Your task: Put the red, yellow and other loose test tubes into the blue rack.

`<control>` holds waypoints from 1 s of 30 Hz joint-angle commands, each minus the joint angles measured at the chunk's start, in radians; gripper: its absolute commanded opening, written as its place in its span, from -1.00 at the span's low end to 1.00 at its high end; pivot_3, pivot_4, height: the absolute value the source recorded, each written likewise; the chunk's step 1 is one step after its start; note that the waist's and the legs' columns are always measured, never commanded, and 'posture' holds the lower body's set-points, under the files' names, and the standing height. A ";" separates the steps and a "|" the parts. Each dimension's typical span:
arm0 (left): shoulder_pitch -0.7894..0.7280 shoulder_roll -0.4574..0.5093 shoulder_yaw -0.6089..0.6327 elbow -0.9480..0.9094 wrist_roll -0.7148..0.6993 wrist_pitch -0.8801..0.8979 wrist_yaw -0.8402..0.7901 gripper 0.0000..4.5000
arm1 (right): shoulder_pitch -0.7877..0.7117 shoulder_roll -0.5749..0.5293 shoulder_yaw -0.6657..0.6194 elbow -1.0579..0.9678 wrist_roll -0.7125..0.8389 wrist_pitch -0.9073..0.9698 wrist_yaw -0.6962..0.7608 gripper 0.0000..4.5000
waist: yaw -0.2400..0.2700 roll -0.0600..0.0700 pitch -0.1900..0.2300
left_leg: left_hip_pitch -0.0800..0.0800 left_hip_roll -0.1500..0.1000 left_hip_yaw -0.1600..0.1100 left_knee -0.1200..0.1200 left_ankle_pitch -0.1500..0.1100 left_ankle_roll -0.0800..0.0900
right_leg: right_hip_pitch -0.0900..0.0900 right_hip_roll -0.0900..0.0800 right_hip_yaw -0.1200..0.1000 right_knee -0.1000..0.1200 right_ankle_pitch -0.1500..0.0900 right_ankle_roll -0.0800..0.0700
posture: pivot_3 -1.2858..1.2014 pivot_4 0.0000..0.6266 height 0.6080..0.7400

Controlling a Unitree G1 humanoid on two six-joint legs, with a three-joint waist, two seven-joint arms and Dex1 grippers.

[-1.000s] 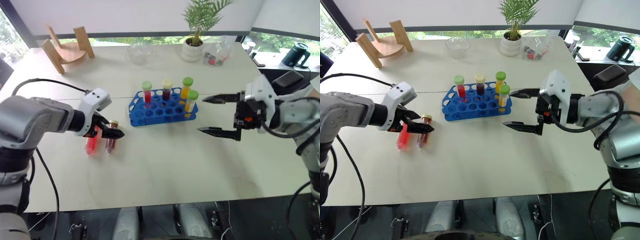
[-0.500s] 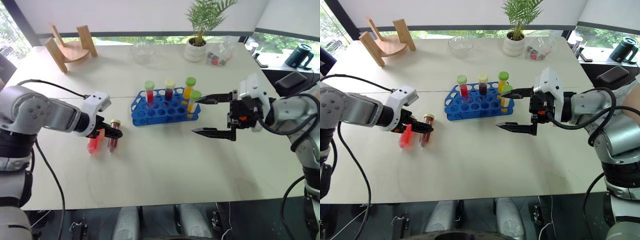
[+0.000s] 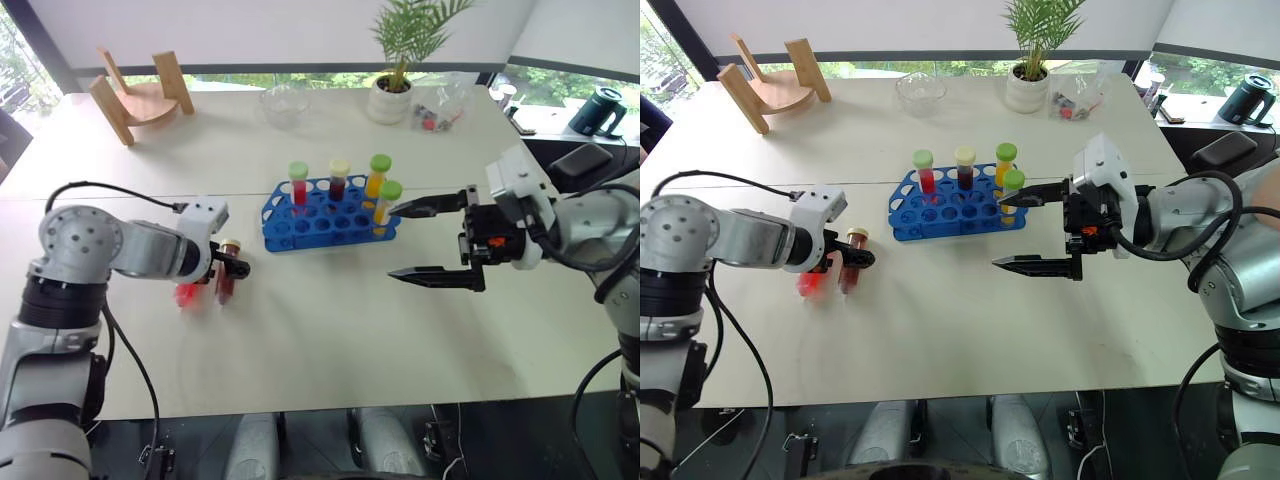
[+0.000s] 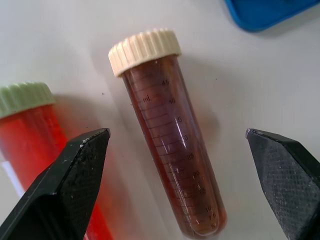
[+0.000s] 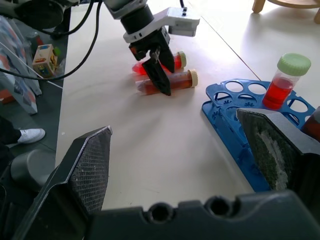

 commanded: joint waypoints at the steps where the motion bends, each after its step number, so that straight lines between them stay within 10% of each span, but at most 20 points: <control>1: 0.011 -0.018 0.051 0.001 -0.016 0.009 0.063 0.61 | -0.007 -0.019 -0.044 -0.037 0.010 -0.007 -0.012 1.00 | 0.001 0.000 0.000 | 0.000 0.000 0.000 0.000 0.000 0.000 | 0.000 0.000 0.000 0.000 0.000 0.000 | 0.03 -0.52 1.00; 7: 0.052 -0.073 0.097 0.020 0.006 0.009 0.121 -0.63 | 0.000 -0.022 -0.047 -0.038 -0.001 -0.016 -0.027 1.00 | 0.005 0.000 -0.001 | 0.000 0.000 0.000 0.000 0.000 -0.001 | 0.000 0.000 0.000 0.000 0.000 0.000 | 0.03 -0.52 1.00; 13: 0.025 -0.071 0.144 0.019 -0.097 -0.017 0.098 -0.64 | 0.016 -0.031 -0.057 -0.033 -0.003 -0.015 -0.031 1.00 | 0.006 0.001 -0.001 | 0.002 0.000 0.000 0.000 0.001 -0.001 | 0.002 0.000 0.000 0.000 0.000 0.000 | 0.03 -0.52 1.00; 21: -0.018 0.153 0.177 -0.090 -0.352 -0.055 -0.342 -0.64 | 0.127 -0.017 -0.117 -0.087 0.014 0.003 -0.114 1.00 | 0.022 0.000 -0.001 | 0.000 0.000 0.001 -0.001 0.001 -0.002 | 0.000 0.000 0.000 0.000 0.000 0.000 | 0.03 -0.52 1.00; 30: 0.080 -0.128 0.041 -0.314 0.426 -0.838 -0.985 -0.64 | 0.223 0.035 -0.151 -0.192 0.027 0.023 -0.263 1.00 | 0.029 0.001 -0.001 | 0.001 -0.002 0.001 -0.002 0.004 -0.007 | 0.004 -0.001 0.000 -0.006 0.000 -0.001 | 0.03 -0.52 1.00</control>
